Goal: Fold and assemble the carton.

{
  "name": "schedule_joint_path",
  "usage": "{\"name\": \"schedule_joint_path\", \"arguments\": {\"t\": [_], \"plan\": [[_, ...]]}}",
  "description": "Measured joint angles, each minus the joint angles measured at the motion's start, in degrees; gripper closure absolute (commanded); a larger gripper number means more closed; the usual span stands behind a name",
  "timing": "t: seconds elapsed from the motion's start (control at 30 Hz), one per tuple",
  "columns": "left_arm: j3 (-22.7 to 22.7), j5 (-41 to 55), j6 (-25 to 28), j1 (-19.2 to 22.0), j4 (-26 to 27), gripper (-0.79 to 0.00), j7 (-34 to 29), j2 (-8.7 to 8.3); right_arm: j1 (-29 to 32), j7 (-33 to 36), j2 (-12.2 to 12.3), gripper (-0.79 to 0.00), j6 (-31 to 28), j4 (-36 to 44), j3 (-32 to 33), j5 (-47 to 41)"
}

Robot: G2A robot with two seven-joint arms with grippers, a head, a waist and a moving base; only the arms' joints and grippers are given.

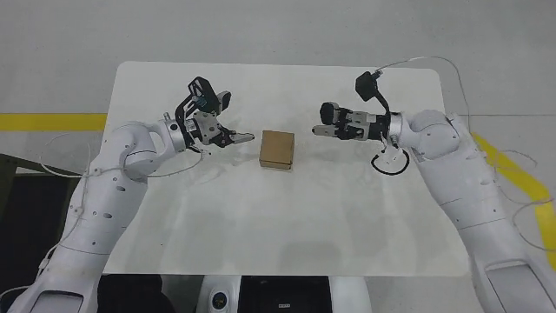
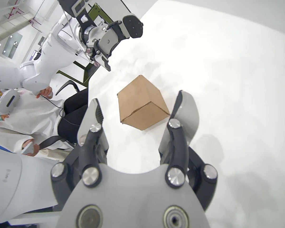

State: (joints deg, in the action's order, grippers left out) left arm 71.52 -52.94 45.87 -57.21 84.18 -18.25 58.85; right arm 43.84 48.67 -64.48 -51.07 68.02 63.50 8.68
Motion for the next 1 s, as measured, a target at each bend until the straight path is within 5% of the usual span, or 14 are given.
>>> {"name": "schedule_joint_path", "arguments": {"t": [0.23, 0.57, 1.0], "plan": [[4.5, 1.5, -2.2, -1.3, 1.5, -0.785, -2.4, -0.93, 2.6, -12.1, 1.2, -0.785, -5.8, 6.8, 6.1, 18.2], [10.9, 1.5, -1.7, 1.4, -0.3, -0.785, -3.4, -2.24, 5.0, -26.1, 1.7, -0.785, 2.0, 14.3, 10.2, 41.5], [14.1, -0.1, -2.0, 3.8, -1.6, -0.785, -1.5, -3.15, 1.1, -29.3, 1.8, -0.785, 5.0, 12.8, 9.6, 48.1]]}}
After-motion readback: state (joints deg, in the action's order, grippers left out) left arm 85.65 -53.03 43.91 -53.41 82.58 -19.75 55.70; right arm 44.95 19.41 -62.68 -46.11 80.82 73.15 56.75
